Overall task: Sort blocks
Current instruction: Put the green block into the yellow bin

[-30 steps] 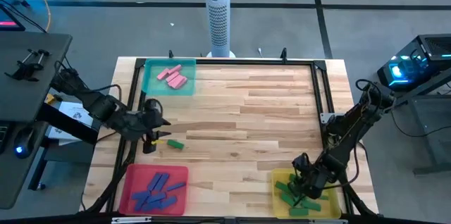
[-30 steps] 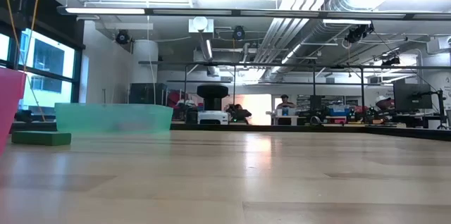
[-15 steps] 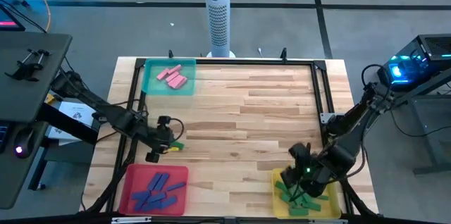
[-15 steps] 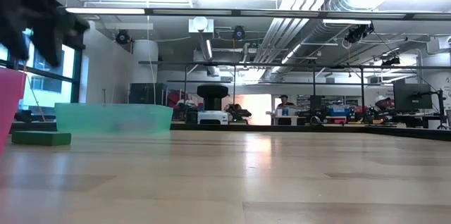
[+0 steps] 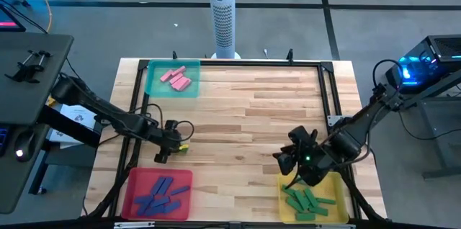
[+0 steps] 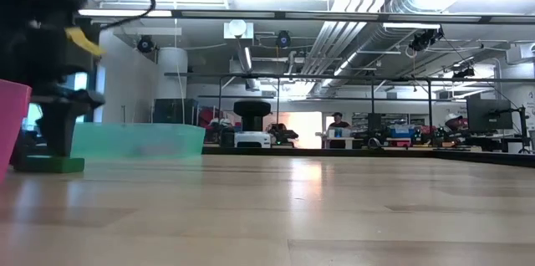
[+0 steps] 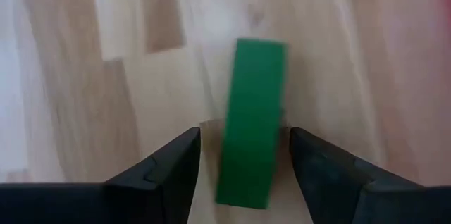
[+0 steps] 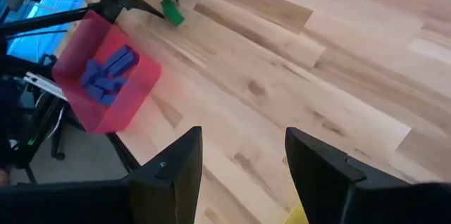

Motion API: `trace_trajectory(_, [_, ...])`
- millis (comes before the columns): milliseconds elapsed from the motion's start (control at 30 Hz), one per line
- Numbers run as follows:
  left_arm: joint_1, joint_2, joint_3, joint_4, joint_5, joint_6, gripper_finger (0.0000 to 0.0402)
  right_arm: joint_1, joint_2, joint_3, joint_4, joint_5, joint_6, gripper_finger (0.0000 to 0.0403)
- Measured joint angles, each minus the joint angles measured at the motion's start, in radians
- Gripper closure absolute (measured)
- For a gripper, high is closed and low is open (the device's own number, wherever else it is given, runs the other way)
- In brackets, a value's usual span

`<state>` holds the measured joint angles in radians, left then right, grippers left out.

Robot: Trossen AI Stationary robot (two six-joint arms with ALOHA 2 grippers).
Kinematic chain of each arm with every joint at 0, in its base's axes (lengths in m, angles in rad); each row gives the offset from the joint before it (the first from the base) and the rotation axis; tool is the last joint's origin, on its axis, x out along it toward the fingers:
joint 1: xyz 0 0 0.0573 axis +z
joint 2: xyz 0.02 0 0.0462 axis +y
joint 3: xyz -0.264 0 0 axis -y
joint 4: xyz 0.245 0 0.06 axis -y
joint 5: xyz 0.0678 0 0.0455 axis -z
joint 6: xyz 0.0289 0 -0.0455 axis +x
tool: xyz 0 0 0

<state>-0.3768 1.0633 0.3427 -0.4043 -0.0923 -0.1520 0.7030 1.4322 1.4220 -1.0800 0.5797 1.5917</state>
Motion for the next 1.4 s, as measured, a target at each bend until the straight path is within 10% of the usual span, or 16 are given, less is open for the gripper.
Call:
trace_trajectory(433, [0.03, 0.163, 0.073, 0.057, 0.017, 0.006, 0.034, -0.087, 0.105, 0.0, 0.389, -0.017, -0.515, 0.0225])
trace_trajectory(1000, [0.043, 0.143, 0.711, 0.232, -0.035, 0.218, 0.034, -0.267, 0.204, 0.0, 1.217, -0.001, -1.315, 0.0225])
trace_trajectory(1400, [0.049, 0.147, 0.819, 0.254, -0.053, 0.212, 0.034, -0.292, 0.2, 0.003, 1.361, -0.059, -1.582, 0.0224])
